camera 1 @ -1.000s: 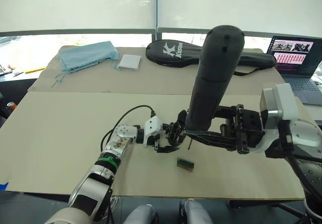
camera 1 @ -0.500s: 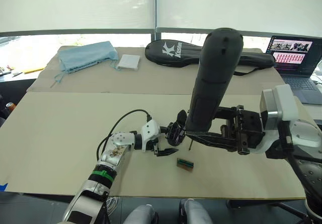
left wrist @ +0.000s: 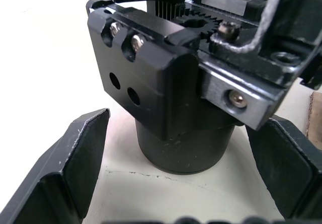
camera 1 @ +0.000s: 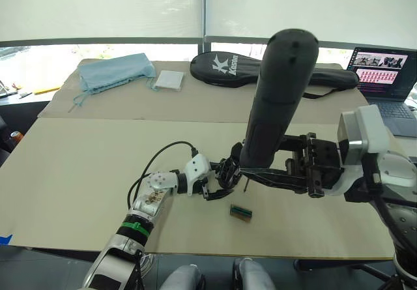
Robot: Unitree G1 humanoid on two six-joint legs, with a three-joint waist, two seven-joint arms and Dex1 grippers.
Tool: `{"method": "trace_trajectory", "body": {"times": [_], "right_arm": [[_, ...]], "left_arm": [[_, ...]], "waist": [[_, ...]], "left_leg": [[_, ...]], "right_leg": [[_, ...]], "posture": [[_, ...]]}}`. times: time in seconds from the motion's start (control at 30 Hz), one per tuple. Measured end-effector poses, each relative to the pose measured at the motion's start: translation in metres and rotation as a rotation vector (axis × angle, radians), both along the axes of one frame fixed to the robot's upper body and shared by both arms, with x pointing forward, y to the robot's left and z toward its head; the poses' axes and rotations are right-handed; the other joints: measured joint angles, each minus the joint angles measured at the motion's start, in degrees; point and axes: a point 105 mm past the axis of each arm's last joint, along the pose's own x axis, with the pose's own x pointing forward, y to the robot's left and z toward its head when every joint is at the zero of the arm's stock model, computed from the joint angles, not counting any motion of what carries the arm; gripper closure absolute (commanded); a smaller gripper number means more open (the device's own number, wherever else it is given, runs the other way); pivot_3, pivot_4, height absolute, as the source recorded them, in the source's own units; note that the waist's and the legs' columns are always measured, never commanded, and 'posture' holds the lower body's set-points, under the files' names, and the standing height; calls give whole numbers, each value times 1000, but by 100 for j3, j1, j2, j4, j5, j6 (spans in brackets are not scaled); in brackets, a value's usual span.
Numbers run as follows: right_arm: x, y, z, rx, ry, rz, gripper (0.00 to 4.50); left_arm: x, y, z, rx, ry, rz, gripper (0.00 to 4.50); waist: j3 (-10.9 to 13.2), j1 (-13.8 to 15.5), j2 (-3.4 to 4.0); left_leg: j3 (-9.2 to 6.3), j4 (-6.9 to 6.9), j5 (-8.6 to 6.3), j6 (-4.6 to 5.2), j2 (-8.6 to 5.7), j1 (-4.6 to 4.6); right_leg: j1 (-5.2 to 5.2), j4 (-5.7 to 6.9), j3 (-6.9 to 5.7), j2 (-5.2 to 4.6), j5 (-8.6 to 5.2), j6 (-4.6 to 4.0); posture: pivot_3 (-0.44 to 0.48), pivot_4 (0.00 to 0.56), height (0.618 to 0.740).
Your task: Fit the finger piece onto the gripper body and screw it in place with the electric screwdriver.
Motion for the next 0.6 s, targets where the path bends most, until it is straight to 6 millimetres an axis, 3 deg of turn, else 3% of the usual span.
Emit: {"method": "trace_trajectory", "body": {"times": [0.07, 0.27, 0.43, 0.6], "right_arm": [[0, 1, 3, 5, -8, 3, 2579], [3, 9, 12, -4, -9, 42, 2579], [2, 17, 33, 33, -36, 91, 2579], [16, 29, 40, 34, -40, 94, 2579]], "left_arm": [[-1, -2, -1, 2, -2, -6, 2233], [1, -4, -2, 8, -1, 2, 2245], [1, -5, -2, 8, -1, -2, 2245], [1, -5, -2, 10, 3, -14, 2245]], "waist": [[0, 3, 0], [-1, 29, 2], [-2, 35, 3], [-3, 28, 5]], "left_leg": [[0, 0, 0, 0, -1, 0], [0, 3, 1, 1, -1, 2], [0, 3, 1, 2, -1, 2], [0, 3, 2, 3, -1, 1]], "right_leg": [[0, 0, 0, -1, 0, 0], [5, 0, 0, -3, 1, 1], [6, 0, -1, -3, 1, 2], [3, 2, -1, -3, 2, 1]], "posture": [[0, 150, 740], [0, 150, 740], [0, 150, 740], [0, 150, 740]]}}
